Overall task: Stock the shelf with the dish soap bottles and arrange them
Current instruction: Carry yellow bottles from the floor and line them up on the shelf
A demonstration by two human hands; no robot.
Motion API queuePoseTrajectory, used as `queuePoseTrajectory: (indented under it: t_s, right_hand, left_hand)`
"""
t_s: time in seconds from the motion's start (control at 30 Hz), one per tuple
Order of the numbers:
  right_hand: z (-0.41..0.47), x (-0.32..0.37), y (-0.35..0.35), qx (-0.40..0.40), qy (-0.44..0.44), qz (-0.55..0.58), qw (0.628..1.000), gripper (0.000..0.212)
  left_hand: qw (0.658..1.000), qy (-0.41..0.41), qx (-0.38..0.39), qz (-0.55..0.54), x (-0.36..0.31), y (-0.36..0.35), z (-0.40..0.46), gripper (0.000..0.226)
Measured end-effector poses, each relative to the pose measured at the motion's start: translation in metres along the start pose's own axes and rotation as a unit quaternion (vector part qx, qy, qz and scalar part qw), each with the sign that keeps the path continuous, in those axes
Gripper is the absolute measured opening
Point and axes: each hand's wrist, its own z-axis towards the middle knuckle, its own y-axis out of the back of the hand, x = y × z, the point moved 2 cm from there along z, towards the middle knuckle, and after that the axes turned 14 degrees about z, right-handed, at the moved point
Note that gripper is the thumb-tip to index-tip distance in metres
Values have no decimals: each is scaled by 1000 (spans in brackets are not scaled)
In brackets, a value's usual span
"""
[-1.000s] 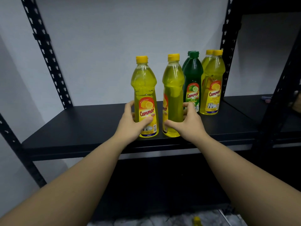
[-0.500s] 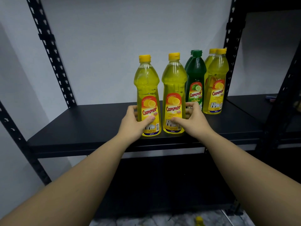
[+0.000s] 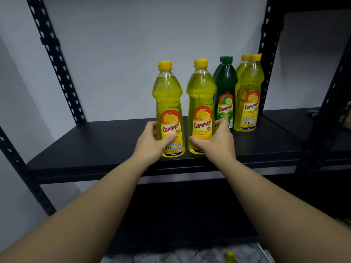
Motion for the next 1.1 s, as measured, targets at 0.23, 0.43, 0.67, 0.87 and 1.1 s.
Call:
queuePoseTrajectory:
  t_s: [0.23, 0.43, 0.67, 0.87, 1.1]
  right_hand:
    - [4, -11, 22, 14, 1, -1, 1000, 84]
    - [13, -20, 50, 3, 3, -37, 999, 90]
    - [27, -34, 91, -15, -10, -65, 998, 92]
    - [40, -43, 118, -37, -28, -69, 997, 85]
    - [59, -54, 135, -36, -52, -102, 993, 80]
  left_hand:
    - [1000, -12, -2, 6, -9, -24, 6, 66]
    - [999, -29, 3, 13, -16, -50, 12, 73]
    - [999, -30, 15, 25, -10, -59, 18, 75]
    - [999, -27, 27, 22, -6, -56, 15, 78]
    - [998, -35, 39, 29, -2, -57, 12, 85]
